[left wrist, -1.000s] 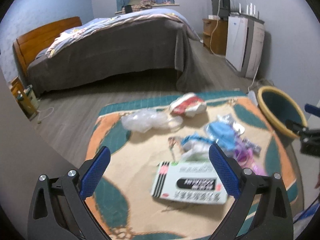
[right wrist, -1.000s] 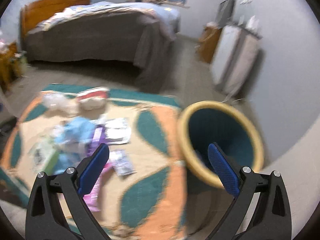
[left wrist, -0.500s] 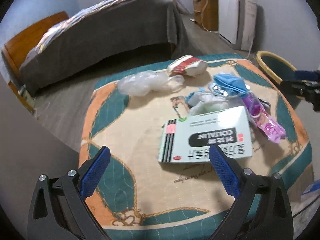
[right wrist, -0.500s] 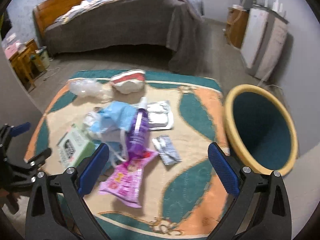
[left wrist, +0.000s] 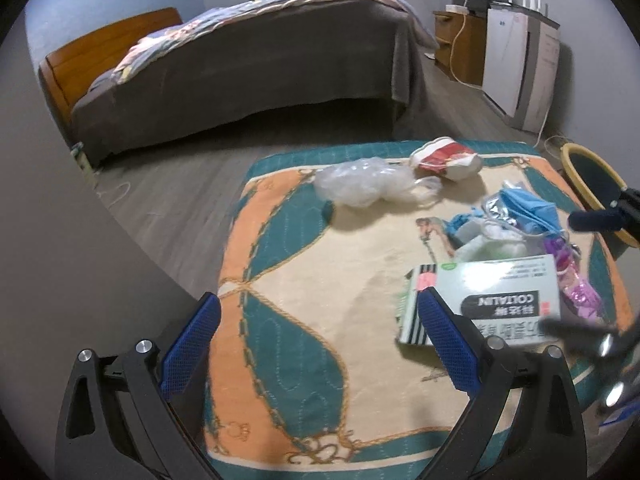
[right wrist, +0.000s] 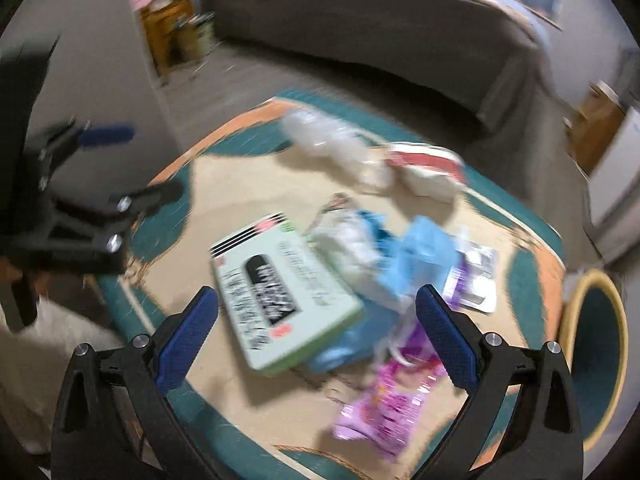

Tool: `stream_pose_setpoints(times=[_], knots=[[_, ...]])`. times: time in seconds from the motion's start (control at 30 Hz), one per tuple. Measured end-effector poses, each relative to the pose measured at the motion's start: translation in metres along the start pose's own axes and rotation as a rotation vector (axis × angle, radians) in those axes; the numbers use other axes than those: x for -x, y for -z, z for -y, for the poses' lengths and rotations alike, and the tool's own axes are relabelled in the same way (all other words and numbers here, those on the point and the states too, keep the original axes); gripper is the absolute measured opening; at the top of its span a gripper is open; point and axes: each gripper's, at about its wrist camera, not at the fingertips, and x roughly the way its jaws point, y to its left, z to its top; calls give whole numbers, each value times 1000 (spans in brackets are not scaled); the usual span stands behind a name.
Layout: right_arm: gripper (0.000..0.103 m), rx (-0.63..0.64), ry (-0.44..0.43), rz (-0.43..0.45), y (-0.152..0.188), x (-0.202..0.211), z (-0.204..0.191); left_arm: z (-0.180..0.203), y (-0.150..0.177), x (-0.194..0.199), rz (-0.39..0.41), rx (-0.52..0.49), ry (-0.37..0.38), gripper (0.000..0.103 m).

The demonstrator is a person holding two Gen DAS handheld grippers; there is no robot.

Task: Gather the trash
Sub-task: 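Lower the right tool onto the white COLTALIN box and close it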

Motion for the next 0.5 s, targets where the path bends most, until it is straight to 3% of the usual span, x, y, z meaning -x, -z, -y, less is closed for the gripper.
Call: stream_pose_setpoints(times=[0.23,0.5], knots=[[97,104,10,-105,-8,-44,-22,-26,6,1,-6,66,0,98],[97,200,51,-157,-15,-74,-30,-44,7,-7,-24,127,8,98]])
